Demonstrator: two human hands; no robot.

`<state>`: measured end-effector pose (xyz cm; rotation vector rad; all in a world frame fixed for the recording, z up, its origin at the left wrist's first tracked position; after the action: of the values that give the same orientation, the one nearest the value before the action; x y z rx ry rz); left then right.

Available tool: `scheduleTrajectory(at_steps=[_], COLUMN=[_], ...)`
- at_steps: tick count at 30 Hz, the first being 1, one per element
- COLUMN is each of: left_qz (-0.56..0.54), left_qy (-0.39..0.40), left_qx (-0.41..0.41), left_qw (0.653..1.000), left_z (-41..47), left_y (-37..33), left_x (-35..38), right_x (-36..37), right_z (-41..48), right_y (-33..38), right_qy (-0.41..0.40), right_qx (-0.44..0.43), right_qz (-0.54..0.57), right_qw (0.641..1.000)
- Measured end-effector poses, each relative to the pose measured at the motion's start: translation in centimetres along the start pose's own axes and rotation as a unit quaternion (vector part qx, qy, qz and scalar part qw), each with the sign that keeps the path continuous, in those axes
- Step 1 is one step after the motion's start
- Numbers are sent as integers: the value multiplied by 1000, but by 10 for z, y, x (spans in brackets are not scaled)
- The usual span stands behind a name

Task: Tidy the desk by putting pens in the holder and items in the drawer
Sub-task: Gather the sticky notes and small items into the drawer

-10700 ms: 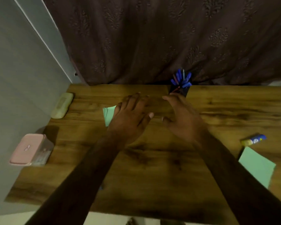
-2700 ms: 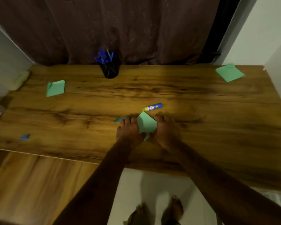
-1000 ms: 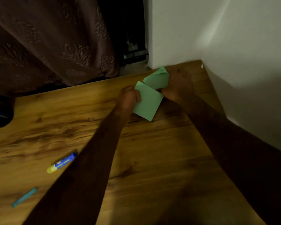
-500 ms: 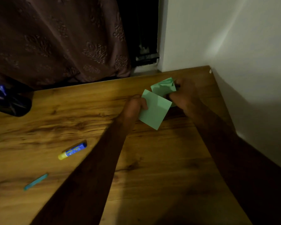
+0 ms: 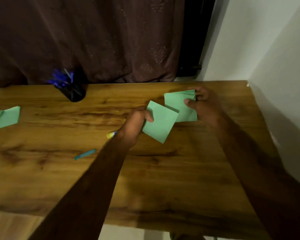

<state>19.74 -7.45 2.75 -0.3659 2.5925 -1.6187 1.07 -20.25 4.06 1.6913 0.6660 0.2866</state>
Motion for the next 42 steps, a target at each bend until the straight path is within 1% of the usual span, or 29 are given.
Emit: scheduleTrajectory(at_steps=[5,9,13,15,20,24,27,29,32,34,37,42], left_qz=[10,5,-17,-37,-100,-150,-177,-188,-169,-148,-122,-86], left_qy=[-15,-53,-84,-126,-223,-285,-314,-324,-326,-326,-324,-321], left_qx=[30,40,32,28,18,-3,-20,-29,-49,-68,-82,-104], left_qw=[999,998,996,991,969,947,933,927,929,931,935,937], left_z=[-95,-191,-286,-329,-416,-471,-494,-501,-503,-501,-496,-485], left_y=[22,53,91,110,163,206,229,237,243,243,245,263], left_x=[-63,-117,-166,-192,-247,-278,-293,-301,-308,-312,-318,-324], right_x=[89,176,264,308,404,471,517,542,570,580,587,589], right_z=[-62,-125,-181,-204,-248,-272,-285,-292,-299,-301,-299,-293], right_y=[23,35,39,37,8,-24,-46,-61,-79,-87,-96,-102], right_qy=[54,67,124,157,271,355,414,443,463,460,464,474], right_qx=[-5,-15,-1,9,54,101,100,83,44,25,13,6], right_qz=[19,43,25,8,-38,-100,-151,-201,-310,-365,-400,-422], right_qw=[998,997,992,987,960,924,892,870,829,809,790,772])
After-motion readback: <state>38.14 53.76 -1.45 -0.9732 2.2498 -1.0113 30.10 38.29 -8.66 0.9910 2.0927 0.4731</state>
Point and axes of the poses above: each hand's wrist, its own z-axis towards the middle knuckle, its own x-axis out of the palm, y = z × x, the point moved 3 cm from there along z, towards the middle knuckle, and after that the axes turned 12 degrees about y, right-handed, at the moved point
